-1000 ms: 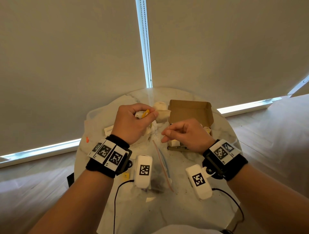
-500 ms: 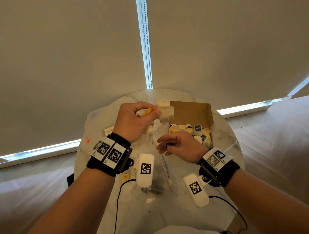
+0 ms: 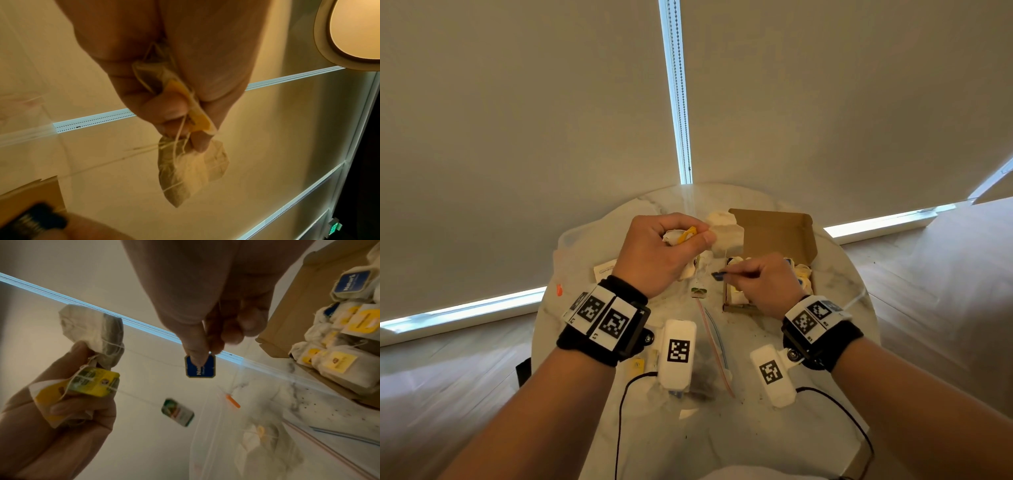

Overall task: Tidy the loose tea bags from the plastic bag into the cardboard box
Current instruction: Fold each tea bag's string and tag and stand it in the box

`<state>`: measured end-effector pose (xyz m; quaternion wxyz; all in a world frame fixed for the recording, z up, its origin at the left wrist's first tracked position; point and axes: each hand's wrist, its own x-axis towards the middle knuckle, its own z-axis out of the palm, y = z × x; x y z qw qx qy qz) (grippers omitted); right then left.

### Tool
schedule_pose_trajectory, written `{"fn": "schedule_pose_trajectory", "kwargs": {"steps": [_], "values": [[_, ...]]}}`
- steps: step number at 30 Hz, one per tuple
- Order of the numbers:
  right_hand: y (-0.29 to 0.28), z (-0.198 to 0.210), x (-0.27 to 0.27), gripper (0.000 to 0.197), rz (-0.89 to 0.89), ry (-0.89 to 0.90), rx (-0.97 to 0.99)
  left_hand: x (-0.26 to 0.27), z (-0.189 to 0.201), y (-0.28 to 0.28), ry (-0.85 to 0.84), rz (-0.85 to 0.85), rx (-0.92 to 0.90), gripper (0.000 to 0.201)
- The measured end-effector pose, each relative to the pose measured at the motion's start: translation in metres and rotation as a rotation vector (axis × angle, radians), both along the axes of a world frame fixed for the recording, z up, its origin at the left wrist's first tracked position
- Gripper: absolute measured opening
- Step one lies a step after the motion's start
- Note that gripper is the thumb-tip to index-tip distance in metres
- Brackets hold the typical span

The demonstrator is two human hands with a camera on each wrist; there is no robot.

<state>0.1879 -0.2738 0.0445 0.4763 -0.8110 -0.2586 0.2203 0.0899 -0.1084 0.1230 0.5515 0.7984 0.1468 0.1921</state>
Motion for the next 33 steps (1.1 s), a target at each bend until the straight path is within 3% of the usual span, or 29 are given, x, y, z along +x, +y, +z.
{"fn": "schedule_pose_trajectory", "kwargs": {"steps": [5,10,13,17,23,33], "values": [[0.007,0.017,0.012,0.016,-0.086,0.182,0.14,-0.004,-0.005,0.001,0.011,-0.053,0.003,0.011],[0.008,0.036,0.01,0.014,-0.213,0.167,0.326,-0.009,-0.015,-0.001,0.028,-0.069,-0.009,0.012],[0.007,0.041,0.007,0.024,-0.227,0.108,0.367,-0.011,-0.021,-0.003,0.039,-0.066,-0.023,0.016],[0.005,0.044,0.002,0.012,-0.273,0.063,0.423,-0.012,-0.027,-0.005,0.065,-0.02,-0.031,0.017],[0.001,0.042,-0.002,0.021,-0.271,-0.147,0.382,-0.012,-0.03,-0.009,0.137,0.044,-0.083,0.014],[0.004,0.059,-0.008,0.01,-0.197,0.064,0.475,-0.011,-0.033,-0.011,0.179,0.065,-0.068,0.004]]}}
